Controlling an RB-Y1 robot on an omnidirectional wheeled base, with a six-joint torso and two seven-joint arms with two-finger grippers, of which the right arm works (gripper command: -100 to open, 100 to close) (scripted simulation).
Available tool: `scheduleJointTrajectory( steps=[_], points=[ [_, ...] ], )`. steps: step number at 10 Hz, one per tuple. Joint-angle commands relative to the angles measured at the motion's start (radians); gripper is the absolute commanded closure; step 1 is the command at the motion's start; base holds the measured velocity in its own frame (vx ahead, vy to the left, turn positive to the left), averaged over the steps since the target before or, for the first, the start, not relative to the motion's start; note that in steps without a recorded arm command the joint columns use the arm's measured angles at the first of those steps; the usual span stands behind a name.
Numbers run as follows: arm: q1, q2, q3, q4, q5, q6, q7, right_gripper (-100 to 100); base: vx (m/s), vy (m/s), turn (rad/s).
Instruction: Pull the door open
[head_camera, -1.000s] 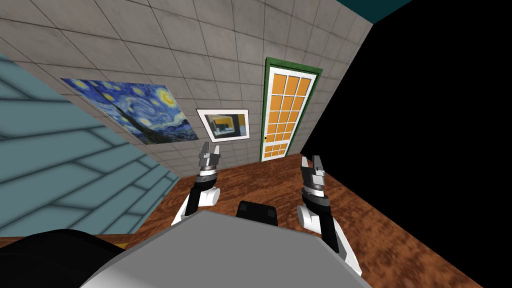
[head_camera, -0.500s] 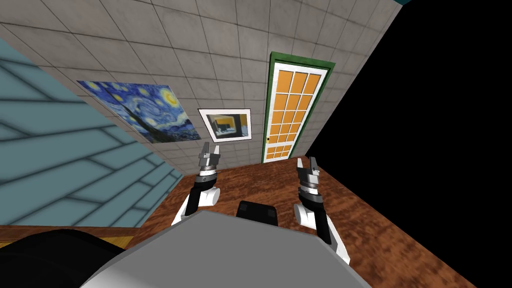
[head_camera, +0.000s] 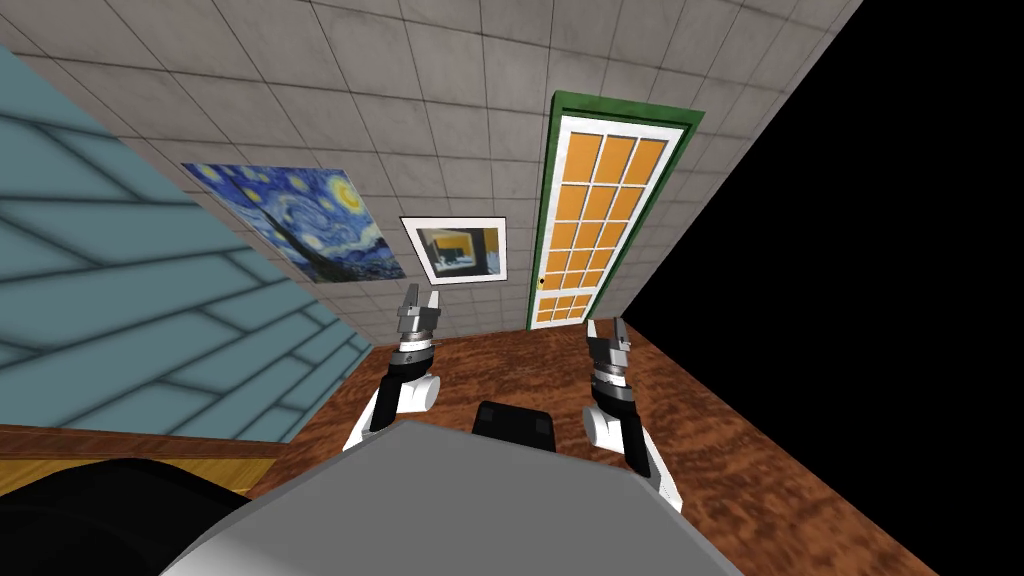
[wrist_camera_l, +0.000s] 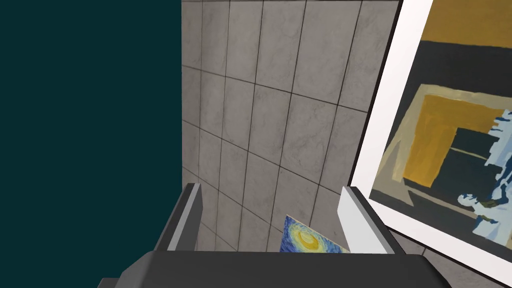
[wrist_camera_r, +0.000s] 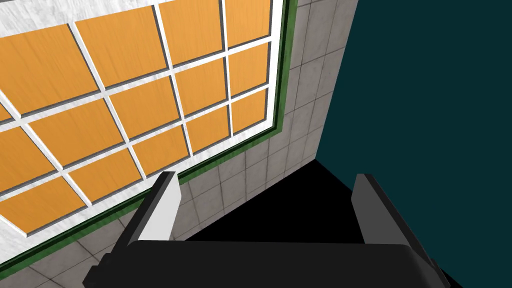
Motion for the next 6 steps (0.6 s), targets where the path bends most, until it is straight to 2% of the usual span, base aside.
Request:
scheduleJointTrajectory(
  steps=[1,6],
  points=[
    [-0.012,-0.006,0.005,0.032,-0.023,-0.007,-0.032,-100,0.090,-0.028,0.106],
    [-0.051,-0.021,0.026,0.136,-0.092,-0.027,-0.126,-100,0.086,-0.033,0.112]
  ],
)
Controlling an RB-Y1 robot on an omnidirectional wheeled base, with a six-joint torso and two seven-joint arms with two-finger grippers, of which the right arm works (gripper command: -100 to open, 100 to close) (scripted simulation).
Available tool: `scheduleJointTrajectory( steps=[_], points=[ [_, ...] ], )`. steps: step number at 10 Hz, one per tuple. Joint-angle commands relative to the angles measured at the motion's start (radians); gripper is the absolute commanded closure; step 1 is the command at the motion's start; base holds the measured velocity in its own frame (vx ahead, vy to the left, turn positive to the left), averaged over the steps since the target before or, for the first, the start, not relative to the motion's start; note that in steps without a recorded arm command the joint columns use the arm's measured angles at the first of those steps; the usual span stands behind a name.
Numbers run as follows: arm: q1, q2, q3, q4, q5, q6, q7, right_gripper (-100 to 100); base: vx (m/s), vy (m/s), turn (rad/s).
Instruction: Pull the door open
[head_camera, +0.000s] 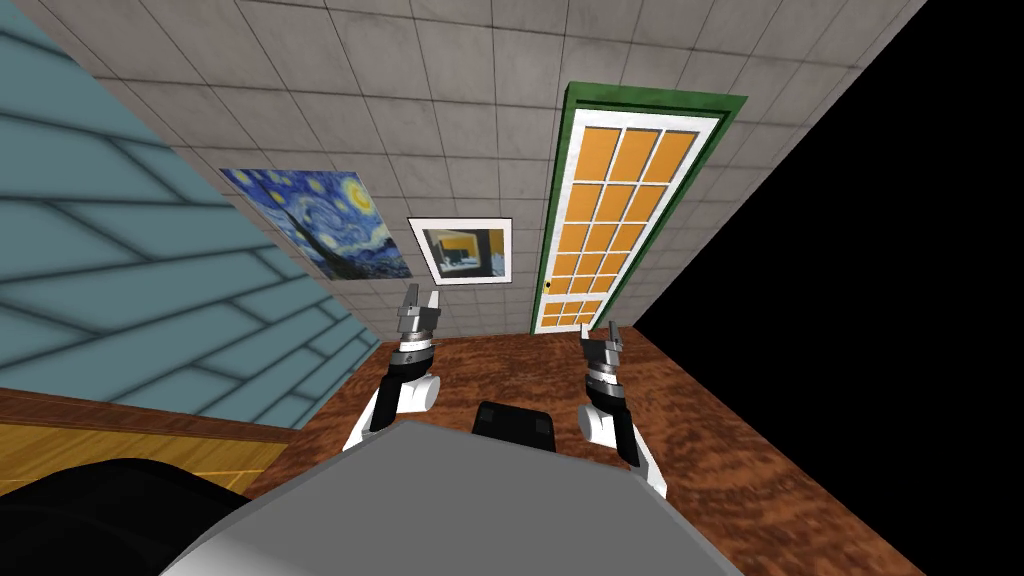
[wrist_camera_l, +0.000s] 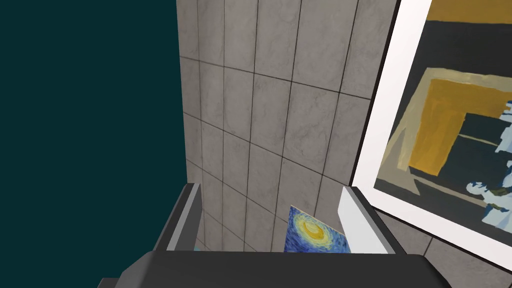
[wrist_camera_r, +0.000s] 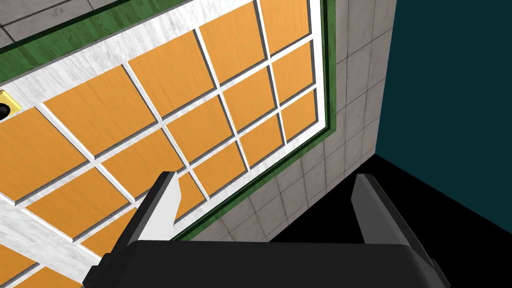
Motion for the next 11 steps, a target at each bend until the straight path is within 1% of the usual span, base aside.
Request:
scheduleJointTrajectory(
  steps=[1,11],
  points=[
    [-0.011,-0.006,0.007,0.034,-0.024,-0.007,-0.035,-100,0.104,-0.057,0.128],
    [-0.096,-0.036,0.054,0.262,-0.178,-0.051,-0.241,-100,0.089,-0.050,0.124]
  ],
)
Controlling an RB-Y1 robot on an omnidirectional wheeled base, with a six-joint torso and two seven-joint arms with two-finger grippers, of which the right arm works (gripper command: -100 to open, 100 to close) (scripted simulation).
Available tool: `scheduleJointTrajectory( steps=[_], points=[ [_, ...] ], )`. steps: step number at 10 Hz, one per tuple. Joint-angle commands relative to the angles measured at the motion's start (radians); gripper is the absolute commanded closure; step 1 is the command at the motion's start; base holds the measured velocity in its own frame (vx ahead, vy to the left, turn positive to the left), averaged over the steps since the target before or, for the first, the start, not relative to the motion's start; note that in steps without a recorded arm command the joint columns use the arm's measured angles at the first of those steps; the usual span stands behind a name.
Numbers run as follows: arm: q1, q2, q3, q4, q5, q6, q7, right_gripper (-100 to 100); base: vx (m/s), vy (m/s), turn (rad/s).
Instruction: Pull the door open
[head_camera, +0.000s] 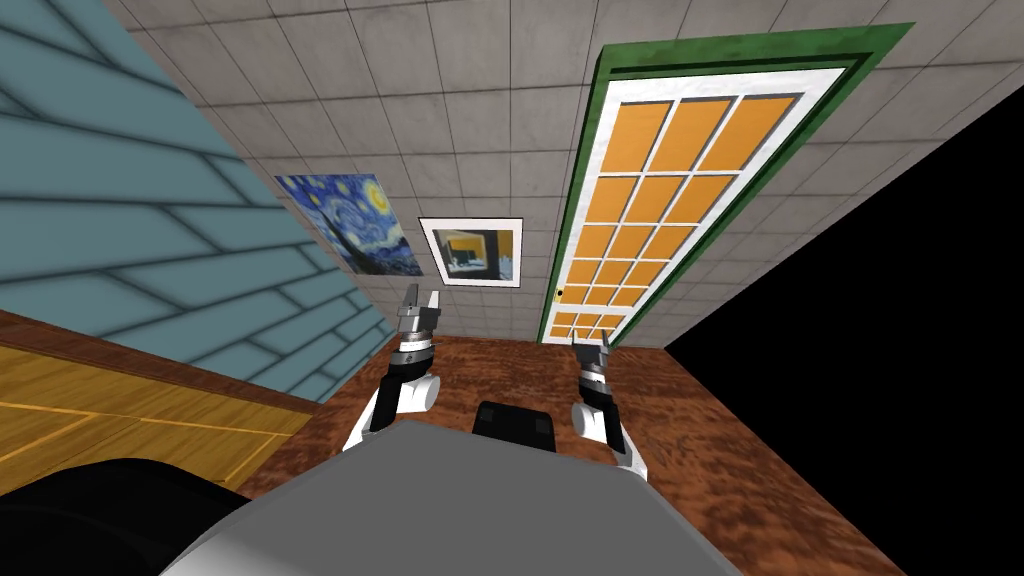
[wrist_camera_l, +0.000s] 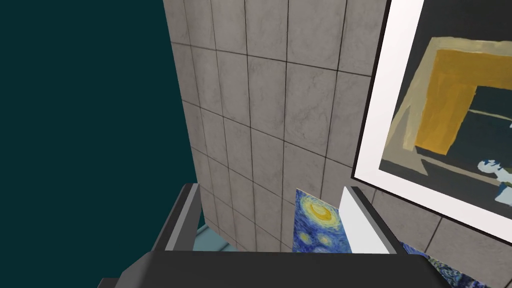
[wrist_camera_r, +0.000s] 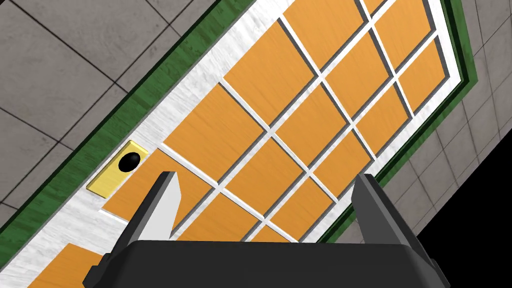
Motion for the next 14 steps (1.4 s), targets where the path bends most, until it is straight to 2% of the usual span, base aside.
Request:
scheduleJointTrajectory(
  steps=[1,14],
  points=[
    [-0.012,-0.002,0.010,0.039,-0.025,-0.011,-0.036,-100,0.078,-0.058,0.112],
    [-0.123,-0.038,0.072,0.338,-0.226,-0.068,-0.306,-100,0.080,-0.063,0.127]
  ],
)
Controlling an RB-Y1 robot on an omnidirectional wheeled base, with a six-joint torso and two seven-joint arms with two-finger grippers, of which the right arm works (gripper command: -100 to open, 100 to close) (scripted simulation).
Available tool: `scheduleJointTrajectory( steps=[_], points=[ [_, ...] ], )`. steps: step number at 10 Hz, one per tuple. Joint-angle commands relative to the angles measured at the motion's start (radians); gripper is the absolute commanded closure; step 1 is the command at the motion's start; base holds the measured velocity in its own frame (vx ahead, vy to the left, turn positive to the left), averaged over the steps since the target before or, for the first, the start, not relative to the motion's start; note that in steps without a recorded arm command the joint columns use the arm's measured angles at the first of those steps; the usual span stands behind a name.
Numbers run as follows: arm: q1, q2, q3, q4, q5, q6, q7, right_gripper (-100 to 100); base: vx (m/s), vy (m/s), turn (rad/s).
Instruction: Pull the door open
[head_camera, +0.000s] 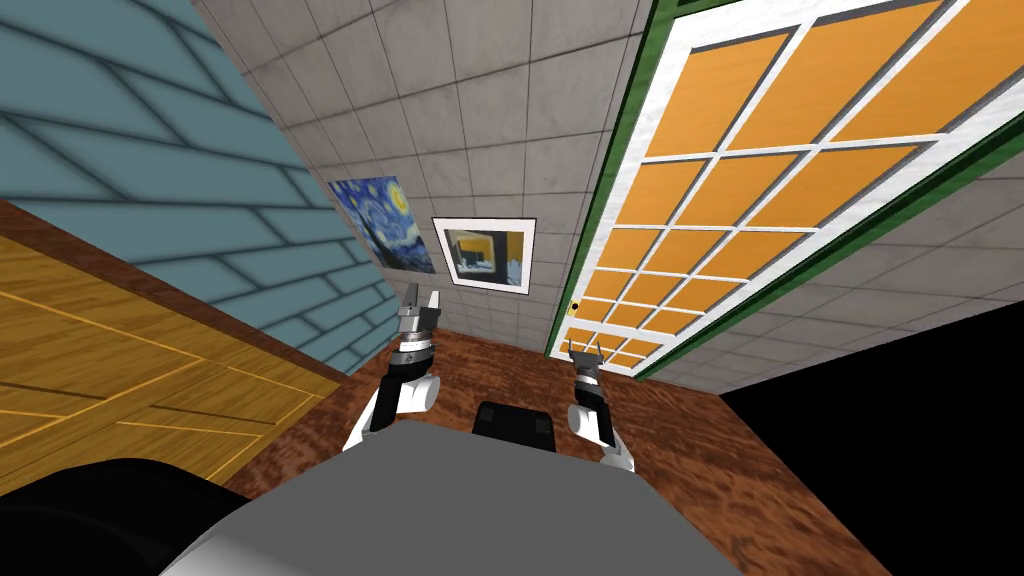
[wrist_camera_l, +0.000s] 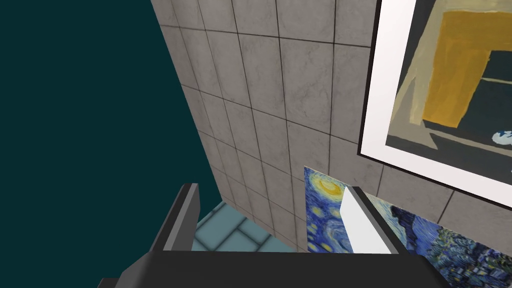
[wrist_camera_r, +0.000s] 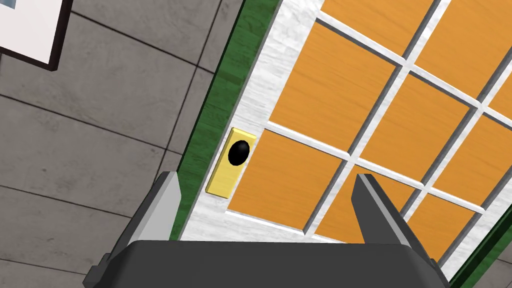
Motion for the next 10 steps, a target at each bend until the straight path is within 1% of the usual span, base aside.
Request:
scheduleJointTrajectory(
  steps=[1,10],
  points=[
    [-0.011,-0.004,0.008,0.036,-0.023,-0.009,-0.035,-100,0.074,-0.066,0.130],
    [-0.078,-0.025,0.046,0.218,-0.146,-0.045,-0.200,-100,0.067,-0.071,0.108]
  ],
)
